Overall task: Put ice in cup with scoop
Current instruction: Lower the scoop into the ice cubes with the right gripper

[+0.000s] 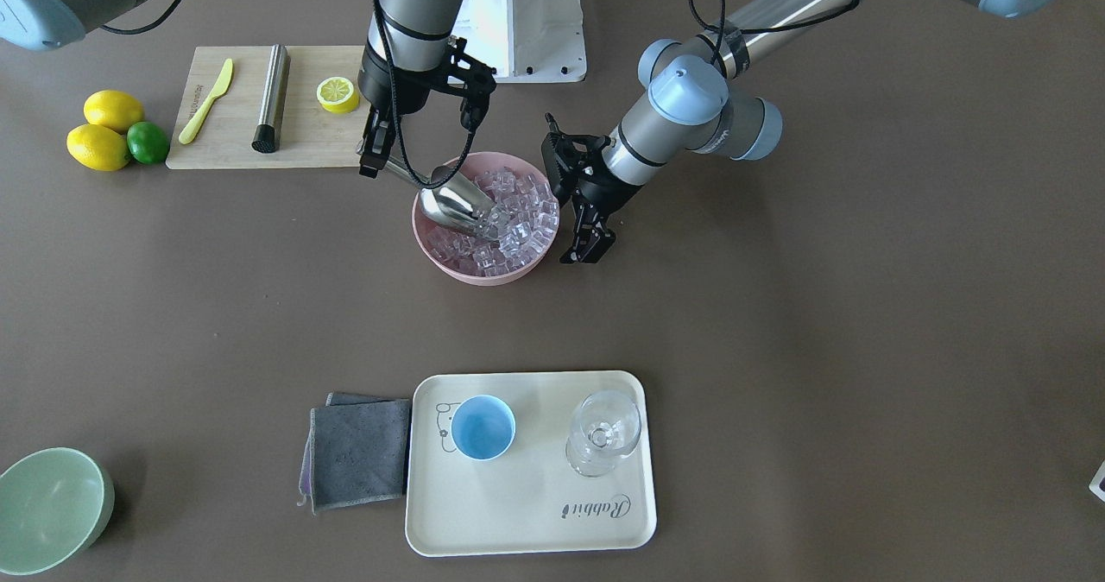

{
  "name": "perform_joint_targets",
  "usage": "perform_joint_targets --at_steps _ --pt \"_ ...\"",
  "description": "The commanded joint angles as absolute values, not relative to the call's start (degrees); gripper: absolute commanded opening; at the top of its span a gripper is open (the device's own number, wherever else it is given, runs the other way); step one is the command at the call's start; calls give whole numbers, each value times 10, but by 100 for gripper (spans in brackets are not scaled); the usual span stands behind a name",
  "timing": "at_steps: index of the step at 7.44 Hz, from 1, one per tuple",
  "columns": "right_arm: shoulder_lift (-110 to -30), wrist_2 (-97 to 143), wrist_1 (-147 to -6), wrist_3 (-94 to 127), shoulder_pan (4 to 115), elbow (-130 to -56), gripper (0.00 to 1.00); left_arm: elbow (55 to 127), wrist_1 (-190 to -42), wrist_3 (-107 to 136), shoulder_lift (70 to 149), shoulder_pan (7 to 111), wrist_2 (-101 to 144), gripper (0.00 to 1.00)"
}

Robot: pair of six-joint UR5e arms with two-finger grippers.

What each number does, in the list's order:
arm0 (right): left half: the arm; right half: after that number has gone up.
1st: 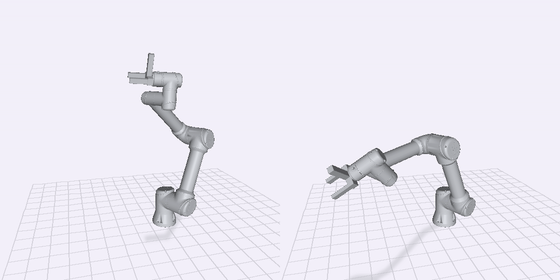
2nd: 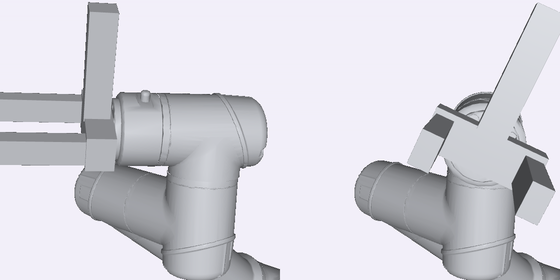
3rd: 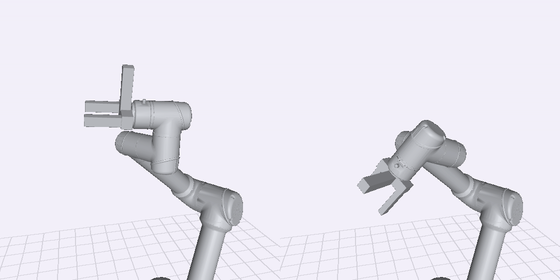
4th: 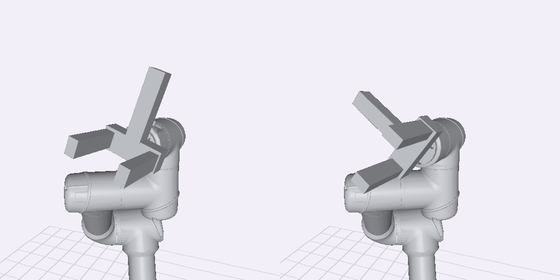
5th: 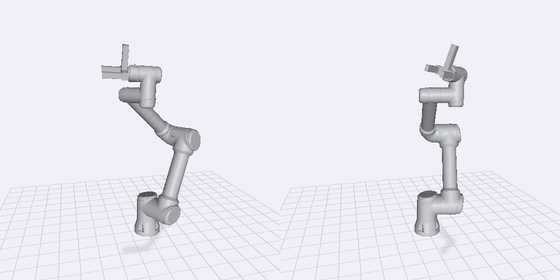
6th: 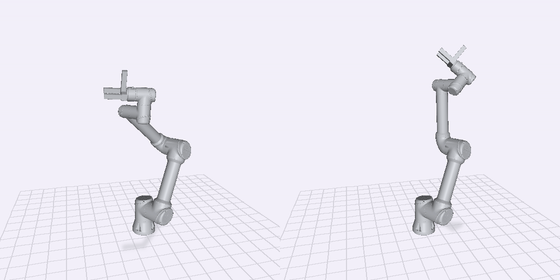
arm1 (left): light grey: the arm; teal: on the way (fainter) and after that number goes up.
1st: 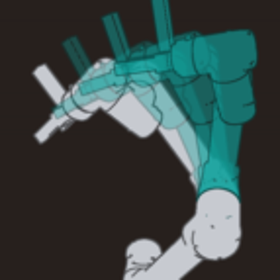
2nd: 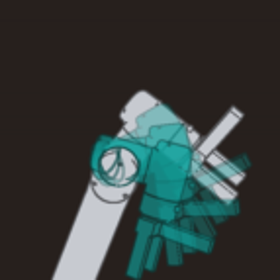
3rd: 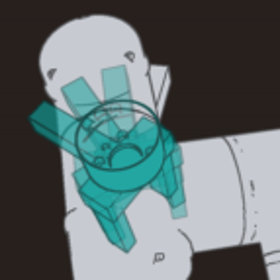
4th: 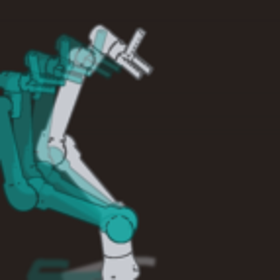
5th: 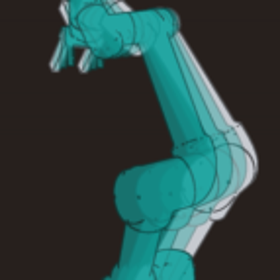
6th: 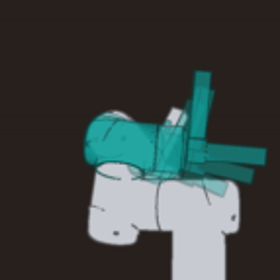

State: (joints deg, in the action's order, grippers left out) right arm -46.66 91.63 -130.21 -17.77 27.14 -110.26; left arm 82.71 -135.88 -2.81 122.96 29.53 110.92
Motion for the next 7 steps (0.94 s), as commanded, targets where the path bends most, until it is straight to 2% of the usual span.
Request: perform_joint_targets --at_steps 1,3,7 --pt "-509 927 -1208 -170 272 -1118 0 827 -1359 -28 1230 295 1109 99" --pt "-557 933 -1145 -170 272 -1143 0 827 -1359 -28 1230 295 1108 99" --pt "-605 960 -1038 -171 273 -1148 0 827 -1359 -28 1230 296 1108 99"
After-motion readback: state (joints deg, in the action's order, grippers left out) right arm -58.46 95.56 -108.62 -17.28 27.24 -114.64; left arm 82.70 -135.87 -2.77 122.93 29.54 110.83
